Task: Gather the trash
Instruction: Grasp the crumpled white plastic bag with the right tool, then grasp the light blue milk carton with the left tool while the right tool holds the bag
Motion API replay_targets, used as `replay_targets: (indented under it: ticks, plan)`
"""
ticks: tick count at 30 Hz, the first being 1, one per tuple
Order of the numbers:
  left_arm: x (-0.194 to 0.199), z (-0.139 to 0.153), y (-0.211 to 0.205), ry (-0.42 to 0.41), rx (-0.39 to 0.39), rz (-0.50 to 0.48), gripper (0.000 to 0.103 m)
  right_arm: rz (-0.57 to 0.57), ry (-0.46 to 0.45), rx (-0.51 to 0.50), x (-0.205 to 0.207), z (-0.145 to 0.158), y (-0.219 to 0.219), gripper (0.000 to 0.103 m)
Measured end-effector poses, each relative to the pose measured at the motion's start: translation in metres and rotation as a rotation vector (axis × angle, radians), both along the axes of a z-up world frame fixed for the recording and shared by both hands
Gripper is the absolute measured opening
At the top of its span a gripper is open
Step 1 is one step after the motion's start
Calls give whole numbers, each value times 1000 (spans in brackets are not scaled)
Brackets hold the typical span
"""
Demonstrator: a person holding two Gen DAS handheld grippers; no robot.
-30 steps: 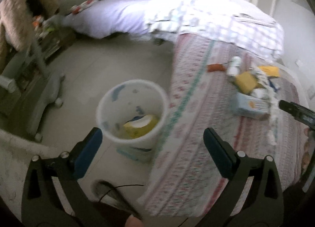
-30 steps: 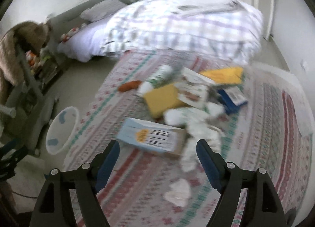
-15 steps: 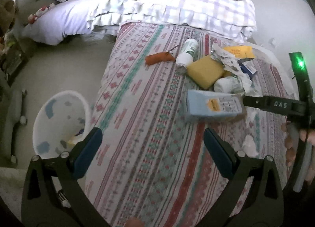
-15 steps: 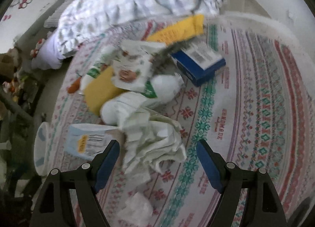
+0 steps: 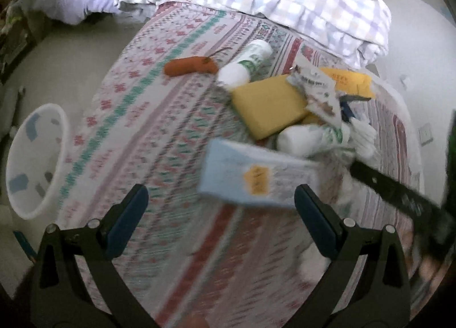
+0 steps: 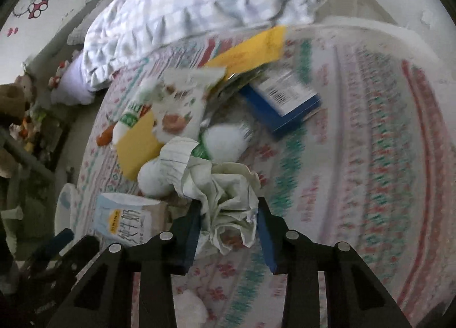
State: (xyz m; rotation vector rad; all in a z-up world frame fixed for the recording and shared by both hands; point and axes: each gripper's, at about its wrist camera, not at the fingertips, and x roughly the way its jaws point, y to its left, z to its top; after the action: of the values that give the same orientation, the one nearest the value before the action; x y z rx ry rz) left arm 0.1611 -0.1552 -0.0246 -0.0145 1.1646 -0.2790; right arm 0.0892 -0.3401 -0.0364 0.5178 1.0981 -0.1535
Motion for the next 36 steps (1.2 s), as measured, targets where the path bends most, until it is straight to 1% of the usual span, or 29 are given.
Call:
replay_targets:
  ticks: [4, 8, 10, 13, 16, 18, 20, 21, 23, 24, 25, 28, 31, 36]
  plan:
    - [7, -8, -25, 6, 49, 81, 102, -17, -21, 3, -12, 10, -15, 38]
    - [13, -17, -37, 3, 98, 154, 102, -20, -28, 2, -18, 14, -20, 38]
    - [16, -19, -37, 1, 91, 214, 102, -18, -29, 8, -19, 15, -23, 38]
    - [19, -25, -37, 37, 72, 262, 102, -10, -33, 11, -21, 16, -22, 38]
    - [19, -33, -38, 70, 42, 280, 102, -18, -33, 11, -23, 18, -23, 38]
    - [17, -38, -38, 78, 30, 285, 102, -22, -34, 11, -24, 19, -23, 38]
    - [11, -40, -34, 77, 2, 278, 97, -19, -35, 13, -25, 21, -22, 38]
    - [8, -41, -31, 76, -4, 264, 93, -16, -36, 14, -26, 21, -22, 38]
    - [0, -40, -26, 67, -23, 221, 90, -13, -37, 11, -26, 21, -21, 39]
    - [-5, -39, -23, 63, -36, 199, 86, -12, -38, 9, -26, 22, -20, 39]
    - [-9, -38, -18, 61, -55, 178, 80, -12, -38, 9, -26, 22, -20, 39]
    - [-19, -35, -2, 62, -121, 99, 73, -5, -44, 10, -26, 24, -15, 39]
    - [-29, -26, 14, 30, -151, 46, 70, 15, -58, 12, -25, 29, -4, 39]
    - [-38, -9, 47, -9, -202, 18, 68, 51, -89, 15, -25, 41, 20, 39]
